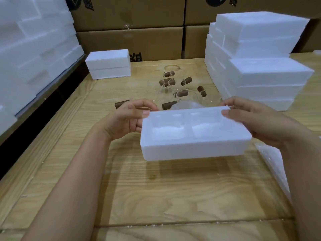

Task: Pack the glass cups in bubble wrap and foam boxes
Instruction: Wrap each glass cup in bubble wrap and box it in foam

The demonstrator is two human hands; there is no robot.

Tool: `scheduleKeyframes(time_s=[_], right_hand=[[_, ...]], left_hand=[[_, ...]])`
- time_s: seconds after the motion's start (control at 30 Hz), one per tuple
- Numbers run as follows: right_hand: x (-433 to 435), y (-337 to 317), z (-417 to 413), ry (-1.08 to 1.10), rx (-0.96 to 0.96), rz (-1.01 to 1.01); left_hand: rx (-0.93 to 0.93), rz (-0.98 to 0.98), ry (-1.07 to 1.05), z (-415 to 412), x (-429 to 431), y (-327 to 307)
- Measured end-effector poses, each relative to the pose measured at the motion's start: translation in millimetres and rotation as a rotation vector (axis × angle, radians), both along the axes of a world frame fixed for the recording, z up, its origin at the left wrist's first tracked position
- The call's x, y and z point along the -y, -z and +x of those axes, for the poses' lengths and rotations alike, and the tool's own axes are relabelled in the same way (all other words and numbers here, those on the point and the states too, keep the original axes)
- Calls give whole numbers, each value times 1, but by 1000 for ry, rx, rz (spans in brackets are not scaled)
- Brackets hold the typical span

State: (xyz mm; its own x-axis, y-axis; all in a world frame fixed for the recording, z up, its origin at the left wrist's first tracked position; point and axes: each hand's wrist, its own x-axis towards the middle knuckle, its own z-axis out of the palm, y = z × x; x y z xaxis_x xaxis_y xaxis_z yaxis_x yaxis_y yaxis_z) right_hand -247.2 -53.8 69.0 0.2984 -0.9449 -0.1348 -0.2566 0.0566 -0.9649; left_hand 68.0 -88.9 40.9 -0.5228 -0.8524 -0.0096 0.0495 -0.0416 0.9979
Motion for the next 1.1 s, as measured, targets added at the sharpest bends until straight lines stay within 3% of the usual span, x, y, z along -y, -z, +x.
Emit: scheduleKeyframes(time_s=[0.1,0.27,0.43,0.6,0.73,0.83,0.97,1.1], right_hand=[[2,5,-4,-113,-57,54],[6,16,-7,-147,-197,94],[11,24,-9,-122,-238,128],[15,29,-7,-116,-374,16],[21,36,2,169,-310,-99],[31,46,8,404,-259,-163],[35,52,16,363,-146,-85],[36,52,23,385,-31,-89]], left_hand=[[37,75,93,7,0,4],[123,115,77,10,3,19],[191,55,19,5,5,27],[210,-6,-27,1,5,29],[104,63,-44,-2,6,26],[158,66,-94,-9,6,24],[281,6,-126,-24,5,25],[209,-44,-164,-34,6,29]])
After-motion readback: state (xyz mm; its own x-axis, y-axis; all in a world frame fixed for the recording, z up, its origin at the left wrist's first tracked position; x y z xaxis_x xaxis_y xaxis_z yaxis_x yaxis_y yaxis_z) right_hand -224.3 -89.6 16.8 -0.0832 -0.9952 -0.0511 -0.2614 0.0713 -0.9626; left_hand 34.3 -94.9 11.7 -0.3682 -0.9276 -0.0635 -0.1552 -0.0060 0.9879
